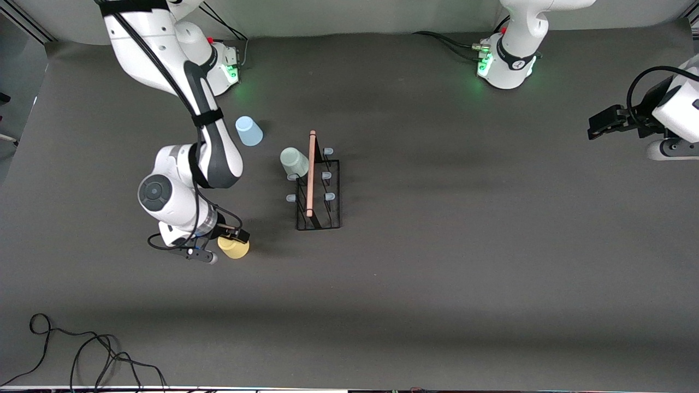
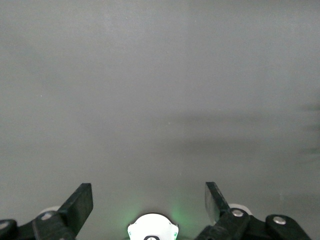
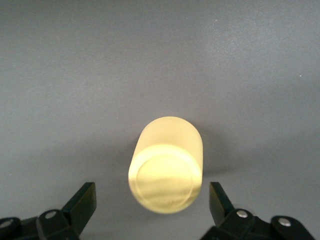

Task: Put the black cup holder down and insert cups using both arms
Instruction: 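Lower the right gripper around the yellow cup and close it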

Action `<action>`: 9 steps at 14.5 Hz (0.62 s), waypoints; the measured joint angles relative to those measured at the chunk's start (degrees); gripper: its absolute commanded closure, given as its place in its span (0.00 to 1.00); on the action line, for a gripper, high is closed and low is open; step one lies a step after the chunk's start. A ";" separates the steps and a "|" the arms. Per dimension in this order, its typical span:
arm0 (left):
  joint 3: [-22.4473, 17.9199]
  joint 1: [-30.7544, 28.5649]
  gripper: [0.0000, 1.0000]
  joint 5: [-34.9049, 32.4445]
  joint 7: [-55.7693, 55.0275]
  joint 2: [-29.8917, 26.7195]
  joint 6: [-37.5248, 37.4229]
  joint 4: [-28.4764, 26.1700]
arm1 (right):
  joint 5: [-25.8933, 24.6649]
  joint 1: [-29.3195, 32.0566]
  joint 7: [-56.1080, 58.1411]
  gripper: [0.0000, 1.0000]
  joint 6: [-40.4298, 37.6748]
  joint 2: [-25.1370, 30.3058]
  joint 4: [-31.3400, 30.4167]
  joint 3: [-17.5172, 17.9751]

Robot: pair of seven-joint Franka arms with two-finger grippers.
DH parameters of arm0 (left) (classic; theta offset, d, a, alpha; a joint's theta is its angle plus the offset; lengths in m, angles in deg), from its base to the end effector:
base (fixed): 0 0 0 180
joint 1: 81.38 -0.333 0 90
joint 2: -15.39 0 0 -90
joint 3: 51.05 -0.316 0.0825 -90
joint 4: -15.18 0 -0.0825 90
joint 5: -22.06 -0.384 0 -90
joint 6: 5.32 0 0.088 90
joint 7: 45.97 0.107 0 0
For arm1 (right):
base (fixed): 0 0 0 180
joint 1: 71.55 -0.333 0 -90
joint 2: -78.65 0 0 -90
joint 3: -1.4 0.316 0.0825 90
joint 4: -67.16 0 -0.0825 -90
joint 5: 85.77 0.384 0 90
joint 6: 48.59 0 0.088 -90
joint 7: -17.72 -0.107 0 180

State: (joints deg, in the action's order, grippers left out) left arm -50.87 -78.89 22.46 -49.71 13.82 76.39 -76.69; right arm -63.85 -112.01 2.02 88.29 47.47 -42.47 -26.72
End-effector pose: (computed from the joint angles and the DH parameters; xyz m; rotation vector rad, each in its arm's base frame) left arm 0.5287 -0.0255 0.6127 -3.1311 -0.0285 0.2354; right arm 0.6094 0.1523 0.2386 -3.0922 0.4306 -0.0240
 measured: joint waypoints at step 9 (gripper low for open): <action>0.00 0.00 0.00 0.00 0.00 0.01 0.00 0.00 | 0.08 0.64 1.47 1.00 0.34 -1.53 1.16 -0.15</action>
State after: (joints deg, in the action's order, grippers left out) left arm -50.87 -78.89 22.46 -49.71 13.83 76.39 -76.69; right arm -63.77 -111.37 3.50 88.63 45.94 -41.30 -26.88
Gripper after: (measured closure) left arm 0.000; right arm 0.339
